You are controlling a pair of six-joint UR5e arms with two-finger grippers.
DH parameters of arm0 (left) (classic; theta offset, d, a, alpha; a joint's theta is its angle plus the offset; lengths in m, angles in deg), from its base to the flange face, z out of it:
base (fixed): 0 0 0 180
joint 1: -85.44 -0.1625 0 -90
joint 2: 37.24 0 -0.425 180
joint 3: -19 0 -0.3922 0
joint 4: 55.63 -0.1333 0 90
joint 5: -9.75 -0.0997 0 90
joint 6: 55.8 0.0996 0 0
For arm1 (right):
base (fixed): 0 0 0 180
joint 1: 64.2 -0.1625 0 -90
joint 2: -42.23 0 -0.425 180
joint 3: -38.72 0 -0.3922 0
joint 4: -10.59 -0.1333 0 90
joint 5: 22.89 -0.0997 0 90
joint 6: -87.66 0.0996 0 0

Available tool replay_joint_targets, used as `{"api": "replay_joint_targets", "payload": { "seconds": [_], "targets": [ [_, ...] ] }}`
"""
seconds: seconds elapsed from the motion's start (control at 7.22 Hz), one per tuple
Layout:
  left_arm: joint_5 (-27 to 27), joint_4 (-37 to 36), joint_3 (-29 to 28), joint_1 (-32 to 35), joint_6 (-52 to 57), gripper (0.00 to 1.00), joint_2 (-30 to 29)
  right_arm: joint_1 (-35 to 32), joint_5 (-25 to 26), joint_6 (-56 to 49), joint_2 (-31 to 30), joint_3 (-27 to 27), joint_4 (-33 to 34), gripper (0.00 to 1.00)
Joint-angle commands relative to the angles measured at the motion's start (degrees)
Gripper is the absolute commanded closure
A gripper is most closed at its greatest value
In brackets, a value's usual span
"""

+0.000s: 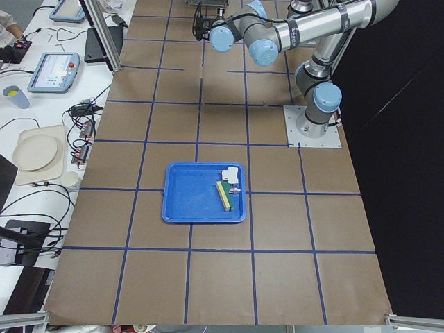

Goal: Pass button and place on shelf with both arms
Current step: 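Lift the button and carry it toward the right gripper at table center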

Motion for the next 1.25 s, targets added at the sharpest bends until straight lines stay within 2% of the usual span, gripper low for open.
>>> {"api": "replay_joint_targets", "payload": {
  "seconds": [0.0, 0.28, 0.42, 0.69, 0.83, 1.11],
  "targets": [
    [8.9, -0.6, 2.9, 3.9, -2.3, 0.91, 0.6, 0.0, -5.1, -0.1, 2.5, -0.5, -3.8, 0.0],
    [14.3, -0.9, 4.1, 5.8, -2.3, 0.95, 0.5, 0.0, -6.2, 0.4, 3.2, -3.5, -7.0, 0.0],
    [15.1, -1.4, 4.4, 6.2, -2.2, 0.95, 0.3, 0.0, -8.3, 0.4, 3.2, -3.5, -9.9, 0.0],
    [15.2, -2.0, 4.5, 6.4, -2.1, 0.95, -0.2, -0.1, -10.5, 0.4, 3.0, -2.9, -10.0, 0.0],
    [15.1, -5.7, 5.0, 6.5, -2.2, 0.95, -0.9, -0.2, -13.5, 0.5, 2.7, -2.8, -9.9, 0.0],
    [15.2, -9.6, 7.8, 6.6, -2.2, 0.95, -1.3, -0.7, -13.8, 0.5, 2.7, -2.8, -10.0, 0.0]
  ]
}}
